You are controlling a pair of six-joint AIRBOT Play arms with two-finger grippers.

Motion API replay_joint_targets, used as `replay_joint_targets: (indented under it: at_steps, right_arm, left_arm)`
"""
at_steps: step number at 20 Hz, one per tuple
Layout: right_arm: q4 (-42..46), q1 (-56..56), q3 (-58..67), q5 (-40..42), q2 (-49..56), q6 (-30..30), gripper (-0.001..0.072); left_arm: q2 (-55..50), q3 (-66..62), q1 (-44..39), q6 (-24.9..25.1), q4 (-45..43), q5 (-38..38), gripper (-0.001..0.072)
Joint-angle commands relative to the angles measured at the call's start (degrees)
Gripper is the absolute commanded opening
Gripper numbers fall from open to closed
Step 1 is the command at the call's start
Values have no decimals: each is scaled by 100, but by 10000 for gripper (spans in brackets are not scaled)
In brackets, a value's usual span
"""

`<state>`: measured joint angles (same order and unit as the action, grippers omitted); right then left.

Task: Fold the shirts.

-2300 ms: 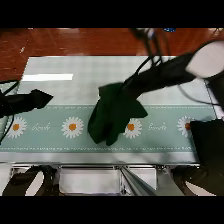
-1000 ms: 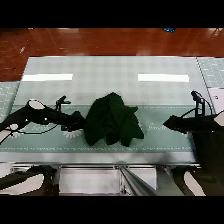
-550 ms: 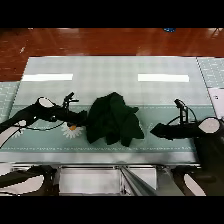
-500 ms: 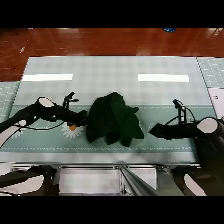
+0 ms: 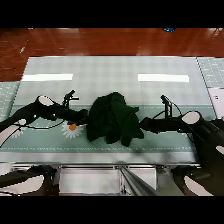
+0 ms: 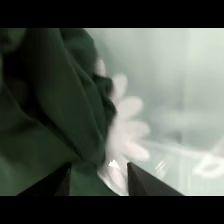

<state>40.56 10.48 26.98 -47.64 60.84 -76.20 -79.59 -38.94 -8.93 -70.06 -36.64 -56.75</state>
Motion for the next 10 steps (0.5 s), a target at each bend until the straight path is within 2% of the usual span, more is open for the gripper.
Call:
replay_joint_targets:
  at_steps: [1, 6, 10]
  right_arm:
    - [-116, 28, 450, 179, 509, 133, 397]
    - [-142, 28, 925, 11, 1215, 271, 397]
    - [-256, 35, 1121, 170, 1246, 343, 396]
  left_arm:
    - [-4, -7, -2, 0, 4, -26, 17]
    - [-4, -7, -2, 0, 4, -28, 18]
    - [-4, -7, -2, 0, 7, -22, 18]
